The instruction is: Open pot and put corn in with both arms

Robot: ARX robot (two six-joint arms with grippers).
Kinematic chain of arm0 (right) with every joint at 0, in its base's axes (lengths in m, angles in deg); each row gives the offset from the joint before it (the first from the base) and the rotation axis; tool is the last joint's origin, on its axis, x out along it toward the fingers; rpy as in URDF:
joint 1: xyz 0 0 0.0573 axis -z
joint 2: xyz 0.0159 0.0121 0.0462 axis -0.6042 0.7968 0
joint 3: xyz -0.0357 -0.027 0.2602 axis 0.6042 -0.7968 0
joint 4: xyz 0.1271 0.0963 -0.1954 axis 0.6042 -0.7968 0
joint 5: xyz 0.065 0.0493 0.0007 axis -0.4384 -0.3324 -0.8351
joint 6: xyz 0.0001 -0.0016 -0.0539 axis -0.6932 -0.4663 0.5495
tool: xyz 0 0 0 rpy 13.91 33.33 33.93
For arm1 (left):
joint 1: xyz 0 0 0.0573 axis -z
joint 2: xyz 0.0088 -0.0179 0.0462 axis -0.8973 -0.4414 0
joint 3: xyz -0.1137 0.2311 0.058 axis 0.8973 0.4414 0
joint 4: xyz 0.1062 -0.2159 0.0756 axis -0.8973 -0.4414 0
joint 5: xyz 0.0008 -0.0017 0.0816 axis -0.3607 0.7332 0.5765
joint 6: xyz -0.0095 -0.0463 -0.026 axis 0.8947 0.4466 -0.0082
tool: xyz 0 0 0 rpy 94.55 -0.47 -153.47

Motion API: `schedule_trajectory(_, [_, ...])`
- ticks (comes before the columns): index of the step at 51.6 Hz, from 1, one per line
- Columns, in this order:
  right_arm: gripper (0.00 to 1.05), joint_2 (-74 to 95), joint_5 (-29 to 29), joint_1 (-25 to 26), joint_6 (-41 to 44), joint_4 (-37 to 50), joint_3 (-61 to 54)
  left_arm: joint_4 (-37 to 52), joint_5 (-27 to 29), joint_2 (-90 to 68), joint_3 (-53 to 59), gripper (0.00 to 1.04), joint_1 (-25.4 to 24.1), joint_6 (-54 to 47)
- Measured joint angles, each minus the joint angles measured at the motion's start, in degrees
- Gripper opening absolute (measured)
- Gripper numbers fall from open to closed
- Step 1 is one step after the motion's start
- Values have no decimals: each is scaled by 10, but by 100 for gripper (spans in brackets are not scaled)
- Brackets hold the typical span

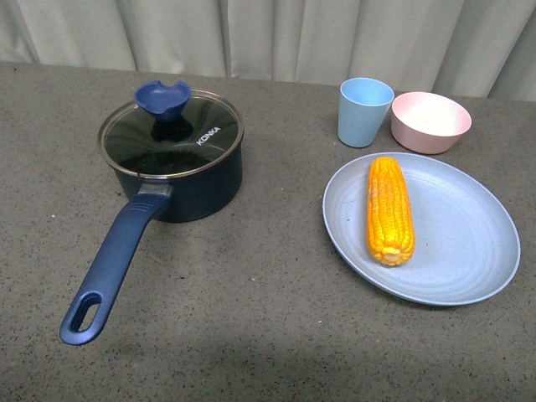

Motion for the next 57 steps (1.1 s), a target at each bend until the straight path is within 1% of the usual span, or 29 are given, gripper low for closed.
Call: schedule_trajectory(57, [96, 0, 0, 0, 0, 0, 0, 0, 0, 0, 0, 98, 0, 0])
